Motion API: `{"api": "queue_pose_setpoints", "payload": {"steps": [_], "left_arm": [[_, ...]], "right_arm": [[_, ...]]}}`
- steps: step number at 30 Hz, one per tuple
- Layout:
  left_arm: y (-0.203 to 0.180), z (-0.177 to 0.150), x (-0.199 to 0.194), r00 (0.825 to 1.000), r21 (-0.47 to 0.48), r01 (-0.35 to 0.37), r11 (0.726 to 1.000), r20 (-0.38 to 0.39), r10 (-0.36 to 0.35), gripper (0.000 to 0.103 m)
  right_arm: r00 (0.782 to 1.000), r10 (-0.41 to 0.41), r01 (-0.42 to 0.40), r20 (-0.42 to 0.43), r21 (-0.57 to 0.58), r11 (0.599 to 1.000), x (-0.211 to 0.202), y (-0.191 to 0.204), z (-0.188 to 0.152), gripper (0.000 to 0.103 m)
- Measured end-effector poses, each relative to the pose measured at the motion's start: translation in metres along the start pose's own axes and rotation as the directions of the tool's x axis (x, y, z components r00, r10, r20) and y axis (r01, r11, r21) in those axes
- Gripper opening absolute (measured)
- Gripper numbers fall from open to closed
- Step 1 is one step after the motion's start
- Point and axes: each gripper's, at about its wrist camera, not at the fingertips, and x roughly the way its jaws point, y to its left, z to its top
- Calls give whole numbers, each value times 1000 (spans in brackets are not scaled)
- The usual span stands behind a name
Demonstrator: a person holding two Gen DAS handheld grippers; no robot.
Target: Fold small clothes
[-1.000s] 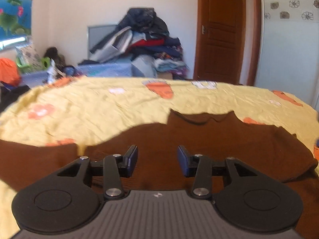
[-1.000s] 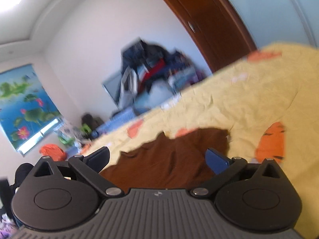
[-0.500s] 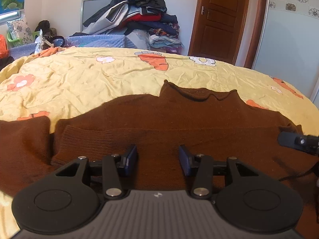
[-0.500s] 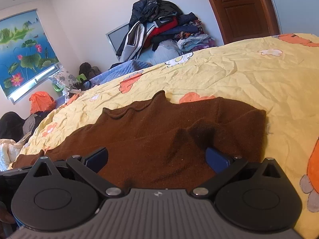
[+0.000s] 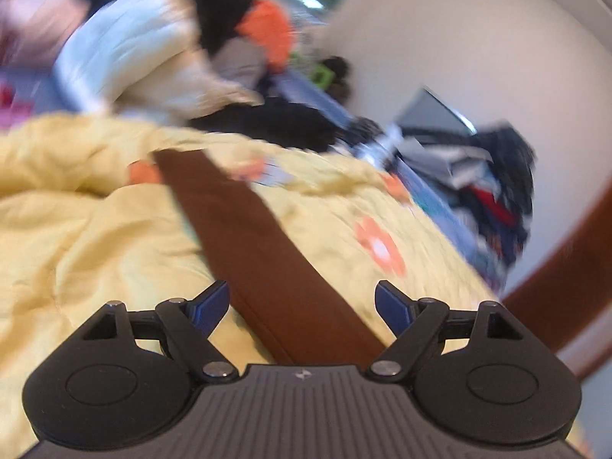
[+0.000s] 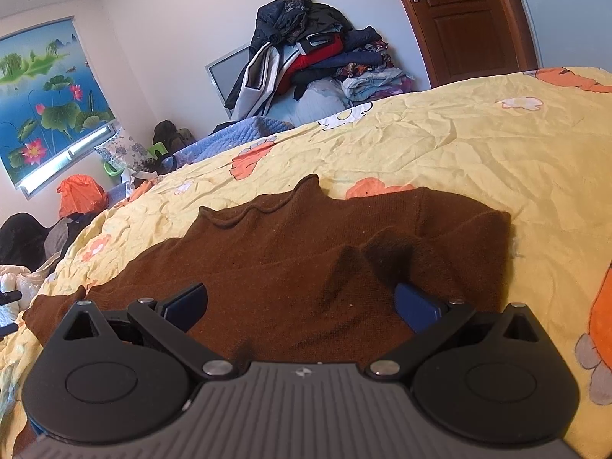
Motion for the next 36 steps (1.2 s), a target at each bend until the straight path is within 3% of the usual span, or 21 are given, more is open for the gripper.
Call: {"api": "queue_pose_setpoints", "payload": {"steps": [4,5,6,8,11,12,14,17,18,20,21,23,26,28,29,31,32,33,35,36], "left_arm": [[44,22,34,996,-264,62,962,-52,-78,82],[48,23,39,995,-280,70,958,-45,-85,70],[50,26,45,996,-266,59,962,-46,-74,50],[49,27,53,997,-209,43,977,-52,-55,41],[35,30,58,999,-91,0,996,-44,-4,39],[29,30,59,998,-50,-36,998,-44,34,22],[7,26,56,995,40,-96,995,-33,97,6],[-52,-5,26,1000,205,16,979,-23,-12,6],[-76,-21,15,997,267,79,960,-35,-72,6],[-128,-64,-7,976,386,218,896,-99,-195,6],[-151,-87,-15,957,433,290,854,-153,-248,6],[-195,-142,-30,898,513,437,739,-298,-325,6],[-238,-220,-42,795,570,595,566,-521,-311,8],[-245,-249,-50,747,572,648,503,-607,-272,10],[-241,-257,-55,738,575,658,486,-619,-268,12],[-226,-258,-67,758,605,644,468,-587,-284,19],[-215,-254,-73,780,625,621,472,-553,-293,32],[-204,-245,-76,800,641,597,483,-518,-301,55],[-178,-221,-81,856,665,516,540,-396,-331,82],[-164,-206,-83,879,663,474,580,-324,-349,86]], "right_arm": [[1000,-6,6,-1,-6,1000,-1,0,0,103],[1000,-7,7,-1,-7,1000,-1,0,0,103],[1000,-9,9,-2,-9,1000,0,1,0,103],[1000,-14,14,-3,-14,1000,0,1,0,103],[1000,-19,19,-4,-20,1000,0,3,0,103],[1000,-20,20,-4,-21,1000,0,4,0,103],[1000,-20,20,-3,-21,1000,0,4,1,103],[1000,-13,13,2,-8,1000,0,2,1,103],[1000,-10,10,4,-3,1000,0,2,1,103],[1000,-3,3,7,6,1000,0,0,1,103],[1000,0,0,8,10,1000,-1,-1,1,103],[1000,8,-8,11,19,1000,-1,-3,1,103],[1000,21,-21,16,33,999,-2,-6,1,103],[999,30,-31,18,43,999,-3,-7,1,103],[999,34,-35,20,47,998,-3,-8,1,103],[999,41,-42,22,54,998,-4,-9,1,103],[999,45,-46,24,58,997,-4,-10,1,103],[999,48,-50,25,62,997,-4,-11,1,103],[998,53,-55,26,67,996,-4,-11,1,103],[998,53,-54,26,65,996,-5,-11,1,103]]}}
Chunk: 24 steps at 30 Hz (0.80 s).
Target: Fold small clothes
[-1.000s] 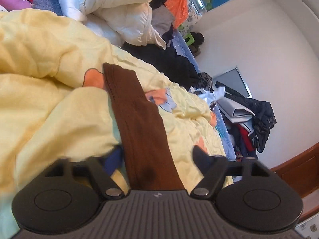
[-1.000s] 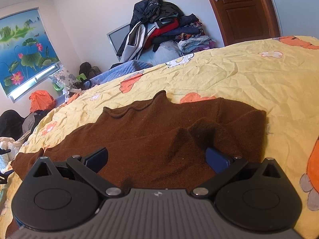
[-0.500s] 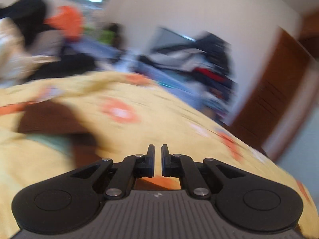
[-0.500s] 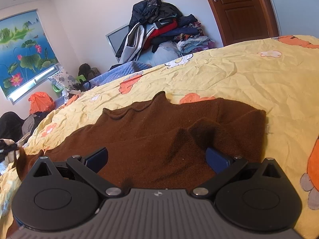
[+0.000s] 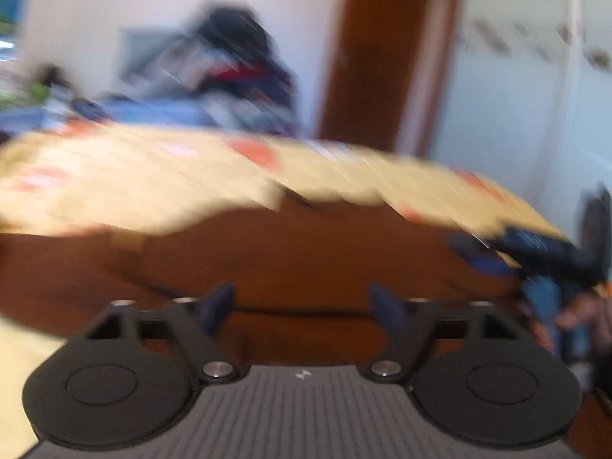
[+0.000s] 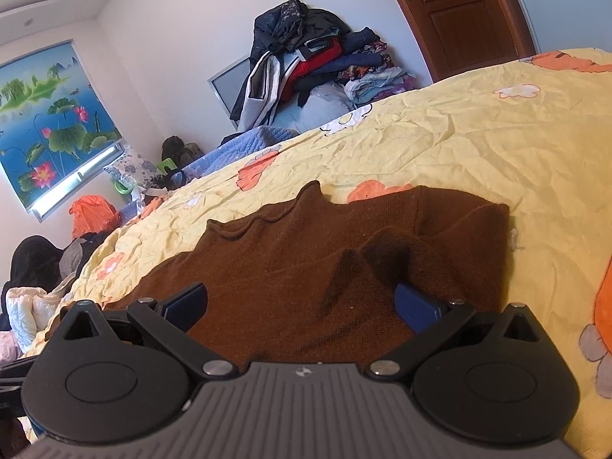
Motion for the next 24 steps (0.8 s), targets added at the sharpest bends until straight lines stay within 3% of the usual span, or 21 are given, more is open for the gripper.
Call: {"api": "queue_pose_setpoints", "payload": {"steps": [2,3,4,5,6,7,8,9,10,11,13,15,16,17,18,19,22,23,24], "left_arm": [[43,5,-18,991,-126,-100,987,77,110,86],[70,10,-24,984,-230,-133,964,86,156,86],[103,14,-28,978,-361,-143,921,91,188,86],[140,15,-32,971,-518,-138,844,98,218,86],[175,13,-36,963,-654,-119,747,109,248,86],[211,7,-40,954,-777,-75,625,128,273,86],[243,0,-42,946,-859,-26,511,145,291,86],[268,-4,-41,939,-903,-4,429,144,313,86],[289,-5,-40,929,-927,-17,376,123,348,86],[306,-5,-38,919,-937,-45,347,98,383,86],[331,-7,-26,917,-942,-78,327,61,394,85],[343,-10,-22,905,-941,-94,325,55,422,70],[348,-9,-18,907,-938,-92,334,59,417,63],[352,-9,-14,913,-935,-98,342,52,405,45],[354,-9,-8,919,-931,-108,348,40,393,38],[356,-9,-4,922,-926,-119,358,31,387,38],[348,2,-3,910,-882,-202,427,-7,415,34],[342,5,-7,900,-863,-238,446,-23,436,16],[337,10,-8,888,-848,-270,456,-36,458,5]], "right_arm": [[1000,-7,7,-3,-10,1000,1,1,0,103],[1000,-11,11,-5,-15,1000,1,2,0,103],[1000,-15,15,-6,-20,1000,2,3,0,103],[1000,-20,20,-7,-26,999,2,4,0,103],[1000,-25,25,-9,-31,999,2,5,0,103],[999,-30,30,-10,-38,999,3,7,-1,103],[999,-36,35,-12,-45,998,3,9,-1,103],[999,-41,40,-14,-50,998,4,10,-1,103],[999,-46,45,-15,-56,997,5,11,-1,103],[999,-50,49,-16,-61,997,5,12,-1,103],[998,-58,57,-18,-69,996,6,13,-1,103],[998,-62,60,-19,-74,995,6,13,-1,103],[998,-62,61,-19,-74,995,6,13,-1,103],[998,-62,60,-19,-73,996,6,14,-1,103],[998,-62,61,-20,-74,995,6,14,-1,103],[998,-62,61,-20,-74,995,6,14,-1,103],[998,-61,60,-19,-73,996,6,13,-1,103],[998,-61,59,-19,-73,996,6,14,-1,103],[998,-61,59,-19,-73,996,6,13,-1,103]]}}
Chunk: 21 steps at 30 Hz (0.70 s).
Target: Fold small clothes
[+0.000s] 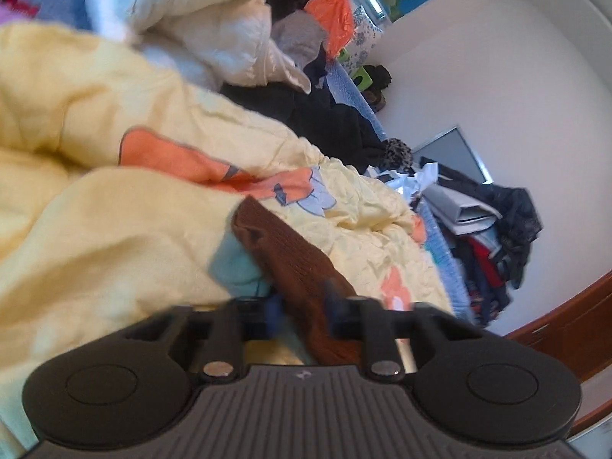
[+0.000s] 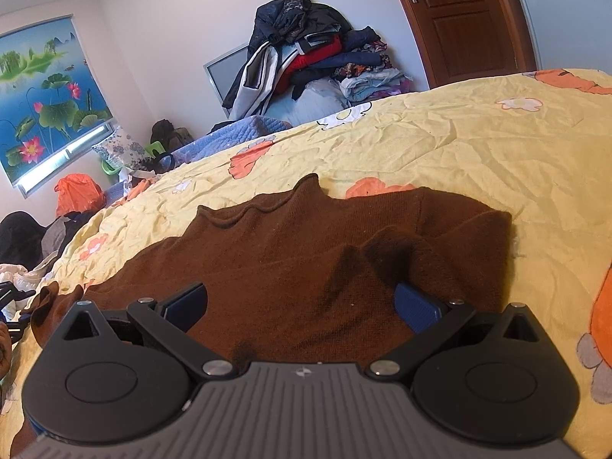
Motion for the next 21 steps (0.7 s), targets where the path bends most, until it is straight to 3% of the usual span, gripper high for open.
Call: {"api": "queue_pose_setpoints", "payload": {"steps": [3,5,6,7,8,10,11,12,14,17,18,21], "left_arm": [[-43,-20,-31,996,183,5,983,89,-22,5],[-89,-57,-59,987,393,85,916,94,-132,5],[-111,-80,-72,977,489,142,861,70,-201,5],[-134,-110,-85,964,599,198,776,27,-266,5],[-154,-144,-99,950,697,242,675,-29,-312,5],[-176,-208,-117,921,789,337,513,-163,-354,5],[-181,-238,-121,906,800,391,455,-248,-343,5],[-183,-264,-123,896,805,426,414,-311,-317,5],[-183,-310,-122,894,826,445,346,-385,-230,5],[-176,-336,-116,903,846,429,317,-403,-148,7],[-173,-332,-116,907,845,422,327,-392,-156,7],[-162,-316,-117,897,797,441,413,-385,-215,7]], "right_arm": [[1000,3,-3,2,4,1000,0,0,0,103],[1000,4,-4,3,7,1000,0,0,0,103],[1000,4,-4,3,7,1000,0,0,0,103],[1000,5,-5,3,7,1000,0,0,0,103],[1000,5,-5,4,8,1000,0,0,0,103],[1000,6,-6,4,9,1000,0,0,0,103],[1000,7,-7,5,11,1000,-1,-1,0,103],[1000,9,-9,6,13,1000,-1,-1,0,103],[1000,11,-11,7,15,1000,-1,-1,0,103],[1000,17,-17,9,21,1000,-2,-2,0,103],[1000,19,-19,10,23,1000,-2,-2,-1,103],[1000,15,-15,-3,19,1000,-2,-1,2,103]]}}
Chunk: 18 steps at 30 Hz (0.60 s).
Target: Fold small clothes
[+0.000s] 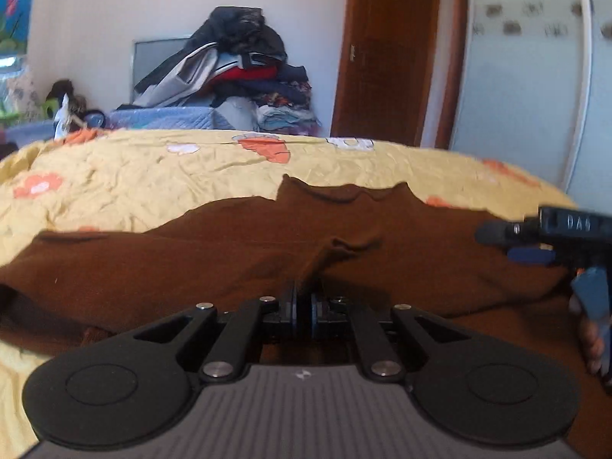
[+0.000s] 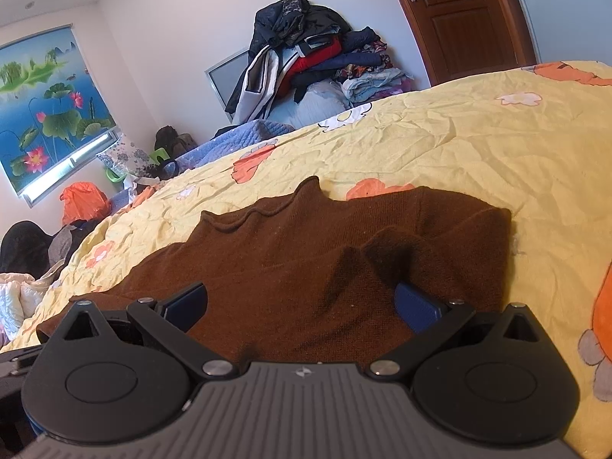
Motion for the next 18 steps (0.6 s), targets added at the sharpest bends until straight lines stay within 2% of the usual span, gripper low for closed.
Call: {"api": "queue_pose_setpoints", "payload": {"steps": [2,3,4,6,7,9,10,12,13,14,15,16,17,18], "left_arm": [[7,0,-1,1000,-44,-1,999,16,1,7],[9,0,-2,1000,-54,5,999,22,-4,7],[9,1,-2,1000,-58,8,998,26,-7,7],[7,1,-4,1000,-50,9,999,30,-8,7],[6,1,-4,999,-42,16,999,32,-15,7],[3,1,-3,999,-27,19,999,34,-18,7],[2,0,-3,999,-19,21,1000,35,-21,7],[1,0,-5,999,-8,26,1000,41,-25,7],[0,-1,-6,999,-3,30,1000,45,-29,7],[0,-1,-7,998,-2,30,1000,47,-30,7],[0,-1,-7,998,-2,33,999,48,-33,7],[1,-1,-8,998,-4,39,999,50,-39,6],[1,-1,-9,997,-7,43,999,58,-43,6],[3,-1,-9,997,-12,64,998,53,-63,9]], "right_arm": [[999,-42,43,-32,33,999,-3,11,7,103],[999,2,1,-33,105,994,-8,17,11,103],[993,112,-104,-33,188,977,-11,24,13,103],[948,307,-267,-86,309,913,-3,45,14,103],[917,375,-307,-137,359,881,7,58,13,103],[856,461,-329,-235,442,835,32,79,8,100],[838,476,-321,-268,462,827,45,88,6,95],[834,457,-281,-308,475,834,68,98,4,92],[836,450,-264,-312,490,831,78,99,2,82],[832,454,-252,-320,511,822,88,99,1,67],[822,461,-247,-334,520,818,96,100,0,57],[822,450,-233,-349,514,825,102,102,-2,43],[831,428,-221,-355,496,840,104,104,-4,29],[839,410,-219,-356,470,855,103,103,-2,23]]}}
